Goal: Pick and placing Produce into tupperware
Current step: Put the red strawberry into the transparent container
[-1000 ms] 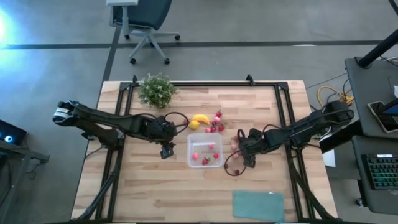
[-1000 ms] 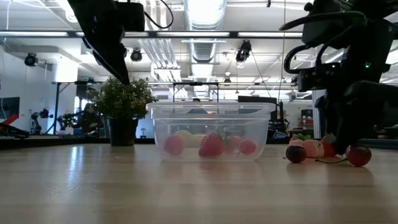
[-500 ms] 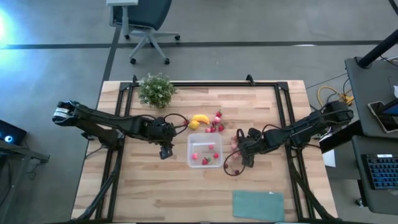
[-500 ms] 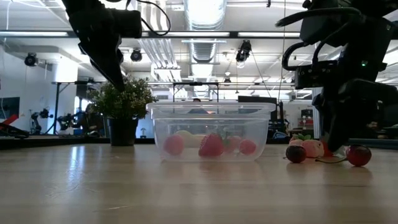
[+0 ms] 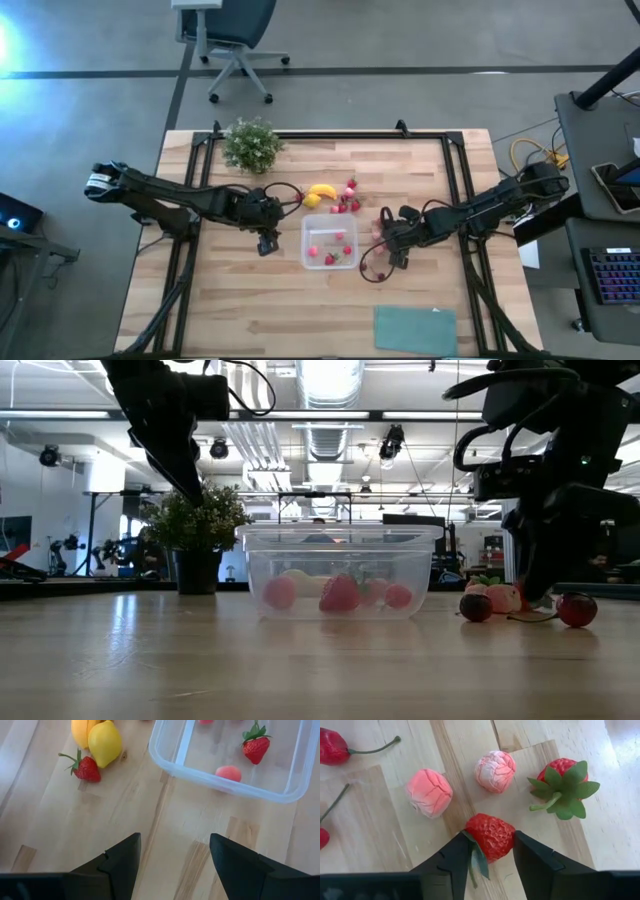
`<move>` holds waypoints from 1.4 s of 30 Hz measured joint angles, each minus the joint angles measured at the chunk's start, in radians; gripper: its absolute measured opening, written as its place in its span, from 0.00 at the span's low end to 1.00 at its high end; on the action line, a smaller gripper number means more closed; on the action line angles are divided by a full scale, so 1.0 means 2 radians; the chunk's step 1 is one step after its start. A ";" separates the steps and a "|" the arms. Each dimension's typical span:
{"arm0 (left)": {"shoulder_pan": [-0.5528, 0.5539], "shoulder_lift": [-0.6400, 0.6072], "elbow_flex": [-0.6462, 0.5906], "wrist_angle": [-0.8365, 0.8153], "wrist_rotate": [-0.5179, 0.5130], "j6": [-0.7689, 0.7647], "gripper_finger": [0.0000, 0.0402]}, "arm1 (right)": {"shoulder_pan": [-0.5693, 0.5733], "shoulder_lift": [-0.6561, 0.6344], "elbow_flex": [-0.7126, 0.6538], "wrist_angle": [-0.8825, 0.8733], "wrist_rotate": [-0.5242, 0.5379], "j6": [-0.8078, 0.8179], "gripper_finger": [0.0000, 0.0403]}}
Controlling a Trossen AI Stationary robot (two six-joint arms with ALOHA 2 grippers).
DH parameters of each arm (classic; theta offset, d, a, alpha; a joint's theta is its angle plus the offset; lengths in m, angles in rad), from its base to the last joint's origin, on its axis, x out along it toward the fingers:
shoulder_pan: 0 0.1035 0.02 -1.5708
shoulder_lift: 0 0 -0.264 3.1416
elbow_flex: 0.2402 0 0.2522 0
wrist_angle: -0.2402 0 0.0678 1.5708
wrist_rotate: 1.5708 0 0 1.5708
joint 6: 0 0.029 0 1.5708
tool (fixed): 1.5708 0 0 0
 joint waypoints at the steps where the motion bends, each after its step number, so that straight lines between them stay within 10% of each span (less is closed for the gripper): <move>1: 0.000 0.000 0.000 0.000 0.000 0.000 0.56 | 0.000 0.000 0.002 -0.003 0.000 0.000 0.33; 16: 0.000 0.000 0.000 0.001 0.000 0.001 0.56 | 0.000 -0.049 0.108 -0.063 0.011 -0.018 0.30; 29: 0.000 0.000 -0.001 0.002 -0.019 0.030 0.56 | -0.036 0.111 0.255 -0.005 -0.068 -0.114 0.32; 42: -0.003 -0.001 -0.001 -0.003 -0.036 0.053 0.56 | -0.029 0.151 0.333 -0.092 -0.045 -0.007 0.59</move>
